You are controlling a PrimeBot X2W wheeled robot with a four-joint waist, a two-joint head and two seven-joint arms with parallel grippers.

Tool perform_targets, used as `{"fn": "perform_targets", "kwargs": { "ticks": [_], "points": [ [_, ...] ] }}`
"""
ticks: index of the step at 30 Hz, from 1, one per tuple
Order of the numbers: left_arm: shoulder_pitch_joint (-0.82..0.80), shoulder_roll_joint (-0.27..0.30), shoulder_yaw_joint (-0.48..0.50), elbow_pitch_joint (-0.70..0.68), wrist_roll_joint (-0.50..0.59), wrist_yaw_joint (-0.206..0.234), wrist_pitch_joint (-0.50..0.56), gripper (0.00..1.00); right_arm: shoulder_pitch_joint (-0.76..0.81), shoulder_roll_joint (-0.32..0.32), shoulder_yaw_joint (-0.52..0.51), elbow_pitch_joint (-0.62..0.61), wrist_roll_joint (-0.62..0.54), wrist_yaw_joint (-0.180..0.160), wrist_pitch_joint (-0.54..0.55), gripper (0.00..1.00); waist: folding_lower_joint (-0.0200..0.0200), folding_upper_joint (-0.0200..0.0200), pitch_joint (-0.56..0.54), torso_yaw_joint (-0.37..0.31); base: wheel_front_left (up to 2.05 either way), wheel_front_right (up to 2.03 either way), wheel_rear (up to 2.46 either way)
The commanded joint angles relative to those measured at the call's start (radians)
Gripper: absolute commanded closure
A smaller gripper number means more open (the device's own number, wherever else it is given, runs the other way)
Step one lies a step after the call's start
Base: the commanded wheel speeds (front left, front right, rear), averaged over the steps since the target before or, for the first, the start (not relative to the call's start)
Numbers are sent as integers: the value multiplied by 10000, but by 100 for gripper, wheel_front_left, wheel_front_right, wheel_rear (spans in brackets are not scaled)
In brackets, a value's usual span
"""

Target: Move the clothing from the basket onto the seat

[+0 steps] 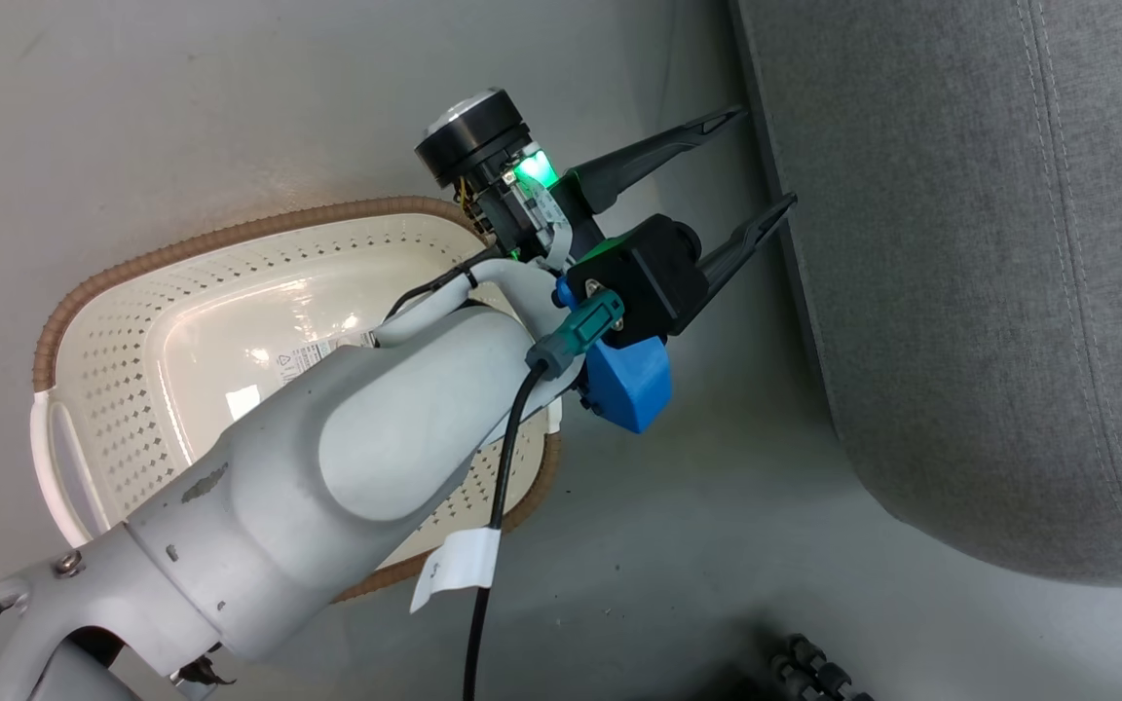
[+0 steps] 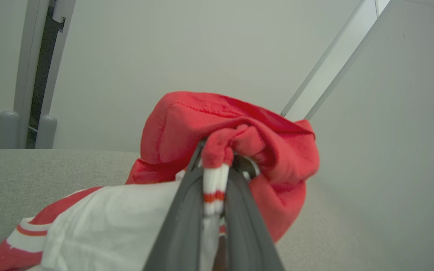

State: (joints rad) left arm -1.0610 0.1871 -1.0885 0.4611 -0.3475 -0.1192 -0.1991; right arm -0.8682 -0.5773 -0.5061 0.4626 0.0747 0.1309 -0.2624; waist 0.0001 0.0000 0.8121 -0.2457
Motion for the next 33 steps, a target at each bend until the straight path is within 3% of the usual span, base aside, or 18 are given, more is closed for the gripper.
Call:
{"fn": "perform_targets", "kwargs": {
  "ticks": [1,13,14,15,16,29,33],
  "points": [
    [-202,79,-19,-57,-4,58,21,0,247,211,-125,55,-81,-2,-36,100,-1,0,26,-2,0,0,0],
    [-284,162,-78,-131,-81,131,27,0,728,927,-209,1008,92,-1,-36,100,-1,0,76,-33,0,0,0],
    [-278,161,-82,-112,-102,135,11,0,728,925,-270,1014,147,-2,-36,92,-1,0,41,-47,0,0,0],
    [-267,154,-82,-96,-114,143,-12,0,752,935,-302,1023,185,-2,-36,52,-1,0,-12,-61,0,0,0],
    [-250,144,-81,-79,-122,157,-42,0,801,986,-321,1016,278,-2,-36,0,-1,0,-80,-74,0,0,0],
    [567,-219,261,338,-517,457,-601,0,2778,1421,-487,-860,285,-2,-36,0,-1,0,-1936,89,0,0,0],
    [992,-267,664,293,-661,706,-665,0,3425,1533,-92,-1695,403,-1,-36,0,-1,0,-2663,271,0,0,0]
  ]
}}
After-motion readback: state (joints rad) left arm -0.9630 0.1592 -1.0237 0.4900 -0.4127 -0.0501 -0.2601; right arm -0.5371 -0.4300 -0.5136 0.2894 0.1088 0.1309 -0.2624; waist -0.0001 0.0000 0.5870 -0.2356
